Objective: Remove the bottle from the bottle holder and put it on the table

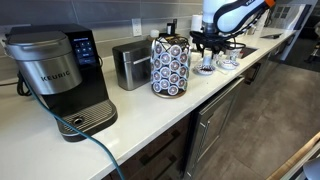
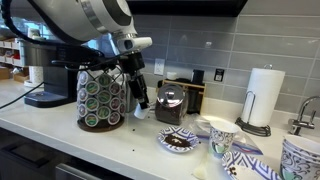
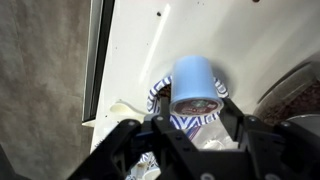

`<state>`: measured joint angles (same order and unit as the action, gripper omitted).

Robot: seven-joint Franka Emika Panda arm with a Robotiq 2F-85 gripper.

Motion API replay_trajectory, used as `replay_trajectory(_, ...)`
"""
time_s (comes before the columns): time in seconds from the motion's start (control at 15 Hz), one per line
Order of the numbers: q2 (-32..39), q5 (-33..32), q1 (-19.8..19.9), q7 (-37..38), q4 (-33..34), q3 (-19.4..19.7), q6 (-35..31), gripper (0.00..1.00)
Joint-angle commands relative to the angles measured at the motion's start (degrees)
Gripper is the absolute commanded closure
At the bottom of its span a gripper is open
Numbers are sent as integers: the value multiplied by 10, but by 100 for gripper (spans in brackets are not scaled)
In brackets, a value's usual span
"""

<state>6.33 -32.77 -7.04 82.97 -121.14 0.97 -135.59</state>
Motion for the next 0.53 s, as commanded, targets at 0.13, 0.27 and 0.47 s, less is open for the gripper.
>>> replay_trajectory(0.13, -6, -75, -7, 103, -23, -10, 10, 71)
replay_trajectory(0.27, -8, -102, -7, 136, -35, -13, -1, 71)
replay_trajectory(0.47, -13, -142, -6, 181, -55, -17, -14, 71)
